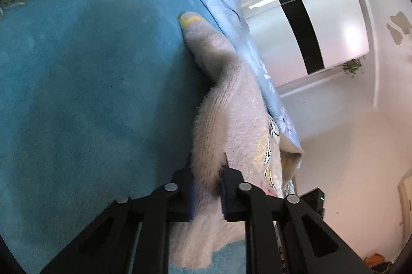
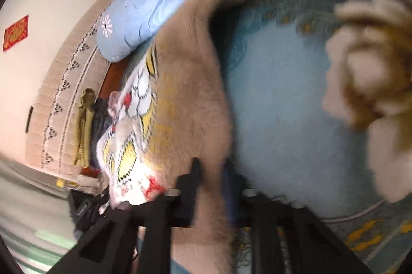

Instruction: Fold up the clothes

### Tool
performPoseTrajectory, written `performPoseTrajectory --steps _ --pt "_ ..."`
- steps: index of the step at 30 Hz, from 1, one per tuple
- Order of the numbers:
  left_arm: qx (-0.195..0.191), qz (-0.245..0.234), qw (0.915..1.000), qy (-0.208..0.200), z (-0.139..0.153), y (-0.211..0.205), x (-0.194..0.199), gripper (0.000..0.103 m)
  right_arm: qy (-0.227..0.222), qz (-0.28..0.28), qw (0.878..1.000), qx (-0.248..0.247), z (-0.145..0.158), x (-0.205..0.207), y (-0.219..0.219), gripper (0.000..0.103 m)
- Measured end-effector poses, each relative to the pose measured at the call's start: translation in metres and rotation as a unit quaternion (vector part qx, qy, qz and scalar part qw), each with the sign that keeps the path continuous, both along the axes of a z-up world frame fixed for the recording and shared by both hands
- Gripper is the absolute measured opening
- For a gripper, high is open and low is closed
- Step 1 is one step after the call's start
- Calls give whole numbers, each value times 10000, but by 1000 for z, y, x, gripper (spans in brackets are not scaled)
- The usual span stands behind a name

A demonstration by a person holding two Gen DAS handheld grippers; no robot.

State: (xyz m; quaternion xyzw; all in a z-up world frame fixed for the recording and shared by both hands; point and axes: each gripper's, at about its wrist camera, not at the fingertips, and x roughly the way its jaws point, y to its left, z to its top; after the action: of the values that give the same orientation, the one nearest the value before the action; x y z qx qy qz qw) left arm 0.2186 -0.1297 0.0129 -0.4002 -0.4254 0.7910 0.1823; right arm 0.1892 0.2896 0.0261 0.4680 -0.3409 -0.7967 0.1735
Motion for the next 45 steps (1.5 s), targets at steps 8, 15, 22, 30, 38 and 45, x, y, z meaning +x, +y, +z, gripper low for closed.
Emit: performPoseTrajectory --steps 8,15,22,30,38,45 --pt "-853 -171 9958 -275 21 15 15 12 660 -85 9934 934 52 24 -2 10" --pt "-1375 -133 9884 -625 -2 20 14 12 11 111 9909 1345 21 13 -5 11" --pt "-1461 -209 9879 -470 1 16 21 13 492 -459 9949 746 43 13 39 30" --pt "-1357 -165 9894 -498 0 17 15 13 313 -2865 9328 -2162 3 0 162 78" --pt "-1397 -169 9889 -483 -1 20 12 13 -588 -4019 8626 -3017 -43 -5 200 60" --pt "-1500 -211 9874 -455 1 26 9 13 172 -3703 9275 -478 22 -22 214 11"
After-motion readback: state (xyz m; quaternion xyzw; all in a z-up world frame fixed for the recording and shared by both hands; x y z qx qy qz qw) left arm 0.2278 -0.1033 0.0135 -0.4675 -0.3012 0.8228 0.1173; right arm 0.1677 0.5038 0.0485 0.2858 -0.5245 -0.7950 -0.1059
